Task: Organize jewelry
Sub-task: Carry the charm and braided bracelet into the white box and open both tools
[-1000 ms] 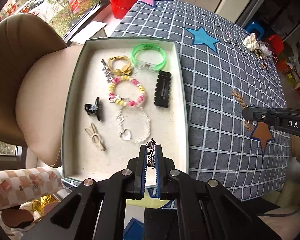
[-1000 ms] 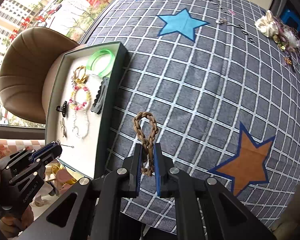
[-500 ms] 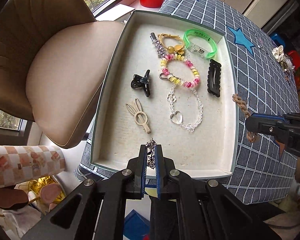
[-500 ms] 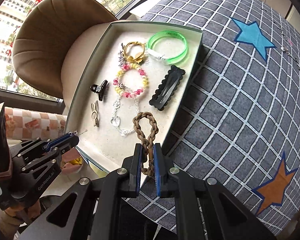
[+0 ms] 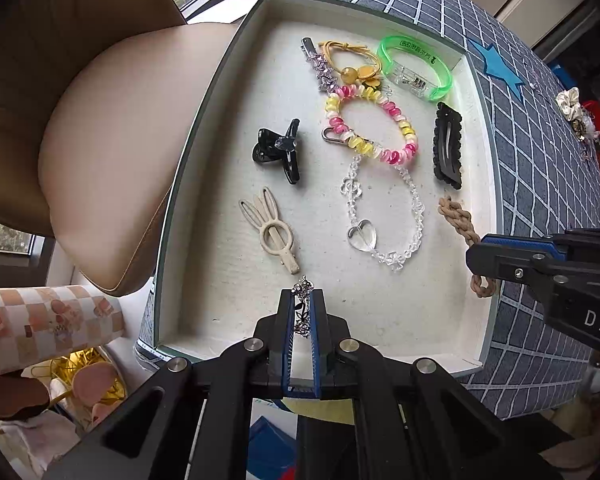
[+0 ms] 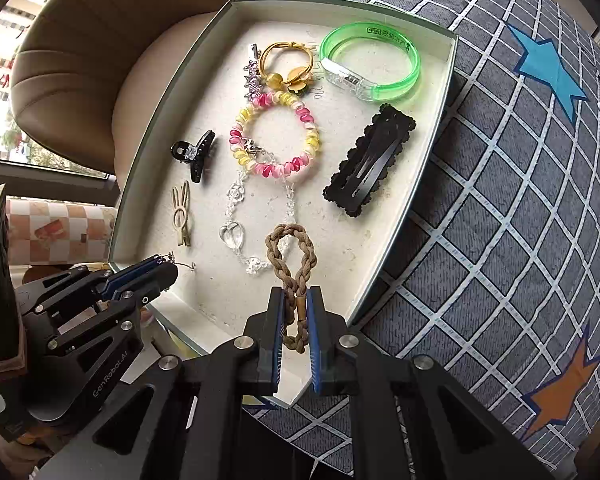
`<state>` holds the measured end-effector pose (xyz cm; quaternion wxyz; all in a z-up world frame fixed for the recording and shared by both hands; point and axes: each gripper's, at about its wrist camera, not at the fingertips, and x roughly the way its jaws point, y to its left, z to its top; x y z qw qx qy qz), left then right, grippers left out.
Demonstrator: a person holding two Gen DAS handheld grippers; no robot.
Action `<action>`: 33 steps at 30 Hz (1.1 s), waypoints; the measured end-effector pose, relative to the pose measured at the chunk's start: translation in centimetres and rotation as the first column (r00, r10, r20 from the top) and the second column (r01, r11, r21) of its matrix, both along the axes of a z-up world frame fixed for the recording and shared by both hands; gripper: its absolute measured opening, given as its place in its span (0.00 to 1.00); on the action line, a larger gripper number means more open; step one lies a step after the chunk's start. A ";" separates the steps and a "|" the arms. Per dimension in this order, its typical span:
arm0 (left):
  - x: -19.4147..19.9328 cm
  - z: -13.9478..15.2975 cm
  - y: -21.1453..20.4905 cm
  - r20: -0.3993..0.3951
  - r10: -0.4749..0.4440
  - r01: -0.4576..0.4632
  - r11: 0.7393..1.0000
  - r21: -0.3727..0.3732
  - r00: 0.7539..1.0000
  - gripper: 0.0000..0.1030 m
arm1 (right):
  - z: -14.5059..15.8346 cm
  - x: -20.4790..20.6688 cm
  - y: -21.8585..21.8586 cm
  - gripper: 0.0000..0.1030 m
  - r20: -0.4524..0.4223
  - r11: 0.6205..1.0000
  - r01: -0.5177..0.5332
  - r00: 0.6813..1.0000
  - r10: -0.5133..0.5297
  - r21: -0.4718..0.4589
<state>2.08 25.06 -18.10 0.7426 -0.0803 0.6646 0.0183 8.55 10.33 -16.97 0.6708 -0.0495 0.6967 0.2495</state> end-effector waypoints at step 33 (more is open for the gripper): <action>1.0 -1.6 -1.7 -0.019 -0.063 0.064 0.997 0.044 0.998 0.14 | -3.9 1.3 2.2 0.12 -0.010 0.998 0.002 1.000 -0.002 -0.057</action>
